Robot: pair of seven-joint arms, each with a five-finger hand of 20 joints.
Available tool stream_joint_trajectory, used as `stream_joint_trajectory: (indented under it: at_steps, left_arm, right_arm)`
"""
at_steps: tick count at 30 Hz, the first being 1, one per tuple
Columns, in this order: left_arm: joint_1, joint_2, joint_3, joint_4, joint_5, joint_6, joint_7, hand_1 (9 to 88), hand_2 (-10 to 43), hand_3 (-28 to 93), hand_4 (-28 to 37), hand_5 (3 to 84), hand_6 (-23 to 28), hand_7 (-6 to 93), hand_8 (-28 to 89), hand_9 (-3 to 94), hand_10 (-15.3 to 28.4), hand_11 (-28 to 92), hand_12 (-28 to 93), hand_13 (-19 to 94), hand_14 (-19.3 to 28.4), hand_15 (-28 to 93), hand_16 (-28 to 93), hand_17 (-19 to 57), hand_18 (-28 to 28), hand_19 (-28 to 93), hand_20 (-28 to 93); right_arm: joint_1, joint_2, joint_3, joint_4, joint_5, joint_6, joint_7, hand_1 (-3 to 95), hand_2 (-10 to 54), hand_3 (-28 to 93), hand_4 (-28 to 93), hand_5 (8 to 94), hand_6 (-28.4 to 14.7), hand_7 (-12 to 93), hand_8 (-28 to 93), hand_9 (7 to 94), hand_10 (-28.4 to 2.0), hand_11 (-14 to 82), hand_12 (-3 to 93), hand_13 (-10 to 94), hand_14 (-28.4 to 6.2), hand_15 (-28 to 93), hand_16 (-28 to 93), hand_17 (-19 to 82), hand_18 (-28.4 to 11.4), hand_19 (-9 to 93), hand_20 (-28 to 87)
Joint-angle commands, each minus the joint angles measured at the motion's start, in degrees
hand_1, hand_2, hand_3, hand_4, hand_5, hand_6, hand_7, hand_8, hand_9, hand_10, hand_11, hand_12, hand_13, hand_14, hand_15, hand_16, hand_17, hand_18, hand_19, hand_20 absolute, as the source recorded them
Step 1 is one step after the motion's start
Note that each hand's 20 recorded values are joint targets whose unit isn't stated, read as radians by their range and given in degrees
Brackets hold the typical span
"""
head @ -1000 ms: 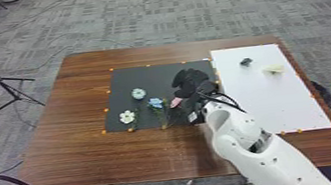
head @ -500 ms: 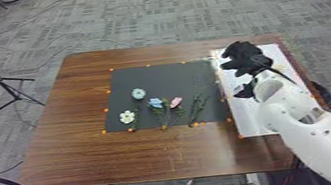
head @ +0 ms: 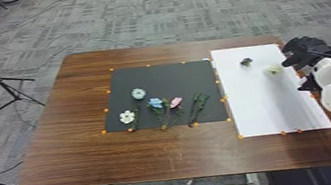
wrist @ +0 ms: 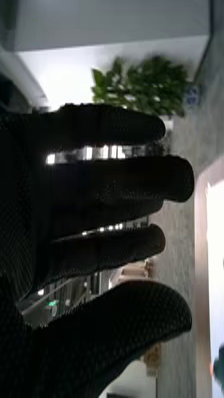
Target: Arrange flowers
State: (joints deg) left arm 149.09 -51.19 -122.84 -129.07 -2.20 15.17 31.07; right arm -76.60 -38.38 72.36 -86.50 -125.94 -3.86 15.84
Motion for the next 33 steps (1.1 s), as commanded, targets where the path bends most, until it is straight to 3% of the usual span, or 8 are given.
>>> stream_joint_trajectory:
  at_steps: [1, 3, 6, 9, 13, 23, 27, 33]
  left_arm:
    - [0.2, -0.54, 0.52, -0.37, 0.47, 0.45, 0.77, 19.0, 17.7, 69, -28.3, 34.8, 7.4, 6.9, -6, 29.5, 11.8, 9, 12, 20, 12.2, 17, -2, -4.4, 9.3, 16, 10]
    - [0.1, -0.16, 0.69, -0.49, -0.26, 1.23, 1.25, 19.0, 17.8, 69, -28.3, 34.9, 7.4, 6.9, -6, 29.5, 11.7, 9, 12, 20, 12.1, 17, -2, -4.5, 9.3, 16, 10]
    - [0.0, -0.15, 0.85, -0.4, -0.07, 0.97, 1.21, 19.1, 17.8, 69, -28.3, 35.1, 7.4, 7.2, -6, 29.8, 11.6, 9, 12, 20, 11.8, 18, -2, -4.5, 9.3, 17, 10]
    - [-0.2, -0.31, 1.06, -0.33, 0.06, 0.97, 0.86, 19.0, 17.8, 69, -28.3, 35.2, 7.5, 7.3, -7, 29.9, 11.7, 10, 12, 20, 11.8, 18, -2, -4.5, 9.3, 17, 10]
    - [-0.7, -0.54, 1.38, -0.03, 0.16, 1.44, -0.03, 19.0, 17.8, 70, -28.3, 35.2, 7.4, 7.4, -7, 30.0, 11.7, 10, 12, 20, 11.7, 18, -2, -4.5, 9.3, 17, 10]
    - [-1.3, -1.54, 0.6, 0.19, 0.73, 1.6, -2.48, 19.7, 19.1, 68, -28.3, 35.3, 7.4, 7.3, -7, 30.1, 11.9, 10, 12, 20, 11.9, 18, -2, -4.6, 9.3, 17, 10]
    - [-1.4, -1.4, 0.88, 0.22, 0.53, 1.69, -2.25, 19.7, 19.1, 69, -28.3, 35.3, 7.4, 7.3, -7, 30.0, 11.9, 10, 12, 20, 12.0, 19, -2, -4.7, 9.3, 17, 10]
    - [-1.0, -1.27, 0.64, 0.15, 0.62, 1.18, -1.95, 19.7, 19.1, 68, -28.3, 35.2, 7.4, 7.3, -7, 29.9, 11.9, 10, 12, 20, 12.1, 19, -2, -4.8, 9.3, 18, 10]
  right_arm:
    - [0.2, -0.4, -2.4, 0.0, -1.5, 4.2, 1.4, 48.6, -9.5, 66, -28, 49.0, -1.1, 18, -13, 50.4, -10.7, 9.8, 14.3, 58, -6.6, 57, 23, 24, -20.0, 68, 33]
    - [0.6, -0.8, -3.3, 0.1, -2.6, 2.3, 1.6, 54.0, -9.5, 56, -28, 49.5, -1.1, 19, -13, 50.8, -10.5, 10.0, 14.3, 59, -6.5, 57, 23, 24, -19.9, 68, 33]
    - [0.8, -1.5, -4.3, 0.3, -3.0, 1.2, 2.2, 73.4, -9.5, 0, -13, 50.7, -0.2, 13, -10, 51.5, -9.2, 7.6, 16.0, 58, -5.2, 54, 26, 23, -16.8, 64, 38]
    - [1.2, -1.6, -6.0, 1.0, -4.6, 1.9, 2.9, 76.9, -9.5, -15, -7, 51.4, 0.1, 11, -8, 51.6, -8.7, 7.3, 16.6, 58, -4.4, 52, 28, 23, -15.4, 62, 40]
    - [2.4, -1.6, -10.7, 2.9, -6.4, 7.9, 7.3, 78.0, -9.5, -11, -6, 53.2, -0.3, 12, -9, 53.9, -8.4, 7.7, 16.4, 60, -4.3, 53, 28, 24, -15.8, 63, 41]
    - [3.2, -2.4, -14.3, 6.1, -7.1, 15.9, 9.4, 66.7, -9.5, 47, -28, 65.0, 1.6, 23, -10, 67.7, -8.3, 14.5, 14.8, 69, -2.2, 49, 40, 28, -19.7, 71, 36]
    - [3.5, -2.2, -16.3, 6.7, -7.2, 20.3, 9.7, 65.8, -9.5, 52, -28, 72.5, 2.9, 29, -2, 82.0, -6.6, 6.5, 30.9, 72, -3.4, 52, 41, 29, -19.6, 72, 37]
    - [3.2, -1.9, -16.8, 6.4, -7.5, 25.4, 10.0, 63.1, -9.5, 60, -28, 80.2, 3.1, 28, 1, 88.9, -6.9, 6.7, 34.8, 75, -3.7, 52, 40, 31, -20.2, 73, 37]
